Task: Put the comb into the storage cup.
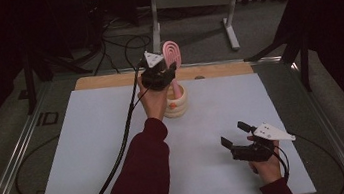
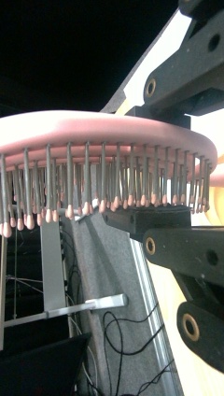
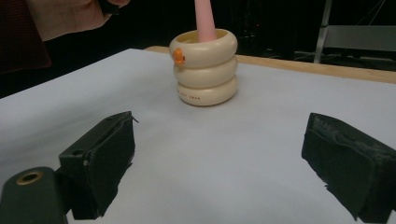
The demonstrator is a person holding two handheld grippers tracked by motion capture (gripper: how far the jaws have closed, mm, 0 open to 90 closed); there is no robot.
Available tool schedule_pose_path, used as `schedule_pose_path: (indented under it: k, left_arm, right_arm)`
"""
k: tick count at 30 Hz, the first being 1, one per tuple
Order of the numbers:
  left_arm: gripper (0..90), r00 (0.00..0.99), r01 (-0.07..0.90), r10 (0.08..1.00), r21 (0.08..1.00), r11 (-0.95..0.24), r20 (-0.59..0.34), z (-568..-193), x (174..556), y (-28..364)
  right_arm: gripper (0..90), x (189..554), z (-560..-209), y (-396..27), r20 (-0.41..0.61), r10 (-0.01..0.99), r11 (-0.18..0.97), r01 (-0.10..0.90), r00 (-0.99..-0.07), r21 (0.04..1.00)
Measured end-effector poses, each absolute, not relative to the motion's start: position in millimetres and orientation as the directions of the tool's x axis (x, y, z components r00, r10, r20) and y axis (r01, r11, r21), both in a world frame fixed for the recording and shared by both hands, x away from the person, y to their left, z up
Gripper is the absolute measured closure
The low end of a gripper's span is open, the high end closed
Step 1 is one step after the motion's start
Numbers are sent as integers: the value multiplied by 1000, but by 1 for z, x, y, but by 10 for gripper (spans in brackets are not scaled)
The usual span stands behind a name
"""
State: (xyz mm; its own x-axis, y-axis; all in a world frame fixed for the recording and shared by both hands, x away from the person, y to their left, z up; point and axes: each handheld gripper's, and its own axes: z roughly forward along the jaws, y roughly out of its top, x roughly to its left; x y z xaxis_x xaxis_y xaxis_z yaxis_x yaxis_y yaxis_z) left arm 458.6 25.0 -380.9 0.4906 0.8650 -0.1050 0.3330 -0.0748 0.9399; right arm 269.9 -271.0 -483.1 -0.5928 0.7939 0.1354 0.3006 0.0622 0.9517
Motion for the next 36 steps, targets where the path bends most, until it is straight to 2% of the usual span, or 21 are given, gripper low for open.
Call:
schedule_pose_path:
  k: [36]
  left_arm:
    - [648, 482, 355, 871, 931, -90, -100, -399, 456, 15]
  right_arm:
    - [96, 270, -483, -271, 138, 794, 61, 302, -593, 951]
